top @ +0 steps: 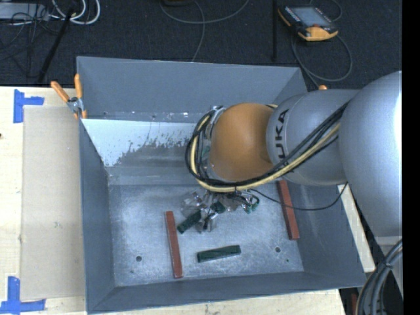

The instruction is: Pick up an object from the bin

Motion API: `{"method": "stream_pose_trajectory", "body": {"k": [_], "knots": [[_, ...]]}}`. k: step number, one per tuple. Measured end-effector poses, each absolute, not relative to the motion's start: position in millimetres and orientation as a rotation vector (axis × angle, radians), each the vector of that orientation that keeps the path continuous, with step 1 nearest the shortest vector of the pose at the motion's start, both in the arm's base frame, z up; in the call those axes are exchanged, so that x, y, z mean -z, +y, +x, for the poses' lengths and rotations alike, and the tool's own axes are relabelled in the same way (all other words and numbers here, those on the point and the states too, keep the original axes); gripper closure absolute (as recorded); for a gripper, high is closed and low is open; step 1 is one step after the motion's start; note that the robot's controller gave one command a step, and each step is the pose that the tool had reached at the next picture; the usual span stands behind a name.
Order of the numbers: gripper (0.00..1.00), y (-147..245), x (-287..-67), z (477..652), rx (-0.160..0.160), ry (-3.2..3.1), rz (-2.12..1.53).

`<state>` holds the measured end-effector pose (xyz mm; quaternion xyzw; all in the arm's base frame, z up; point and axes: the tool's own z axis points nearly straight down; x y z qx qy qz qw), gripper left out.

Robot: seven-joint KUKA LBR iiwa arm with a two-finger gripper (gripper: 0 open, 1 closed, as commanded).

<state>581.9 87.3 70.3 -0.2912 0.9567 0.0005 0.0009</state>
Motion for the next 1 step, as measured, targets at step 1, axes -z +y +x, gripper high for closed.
{"method": "stream_pose_trajectory", "body": {"k": [1], "knots": [[1.0,93.9,-202.0,600.5,0.001,3.006,-0.876]]}}
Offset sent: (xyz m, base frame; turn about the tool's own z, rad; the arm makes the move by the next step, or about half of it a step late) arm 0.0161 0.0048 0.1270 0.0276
